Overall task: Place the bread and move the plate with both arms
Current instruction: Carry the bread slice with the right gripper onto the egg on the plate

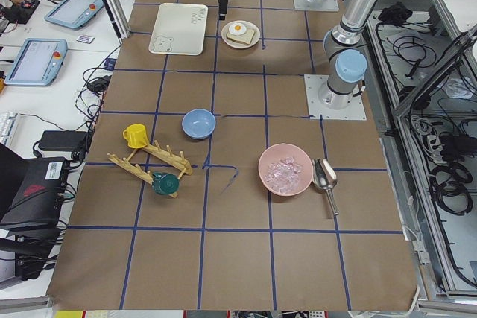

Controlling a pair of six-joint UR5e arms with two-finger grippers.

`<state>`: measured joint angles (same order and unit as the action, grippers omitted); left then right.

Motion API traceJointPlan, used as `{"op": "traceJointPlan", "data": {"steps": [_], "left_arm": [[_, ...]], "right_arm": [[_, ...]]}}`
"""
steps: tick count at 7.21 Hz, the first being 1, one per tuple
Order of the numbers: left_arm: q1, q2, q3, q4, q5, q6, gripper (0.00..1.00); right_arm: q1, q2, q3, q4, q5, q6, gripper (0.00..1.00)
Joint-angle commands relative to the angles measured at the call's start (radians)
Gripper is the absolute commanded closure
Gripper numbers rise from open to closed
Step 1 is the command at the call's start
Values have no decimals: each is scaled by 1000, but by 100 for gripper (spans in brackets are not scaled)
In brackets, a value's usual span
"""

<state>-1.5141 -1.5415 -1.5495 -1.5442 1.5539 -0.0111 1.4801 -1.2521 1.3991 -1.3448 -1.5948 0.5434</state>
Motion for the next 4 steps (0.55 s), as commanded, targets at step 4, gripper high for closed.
{"op": "traceJointPlan", "data": {"steps": [4], "left_arm": [[0, 1, -3, -1, 0, 3, 0]], "right_arm": [[291, 46, -14, -59, 289, 474, 100]]}}
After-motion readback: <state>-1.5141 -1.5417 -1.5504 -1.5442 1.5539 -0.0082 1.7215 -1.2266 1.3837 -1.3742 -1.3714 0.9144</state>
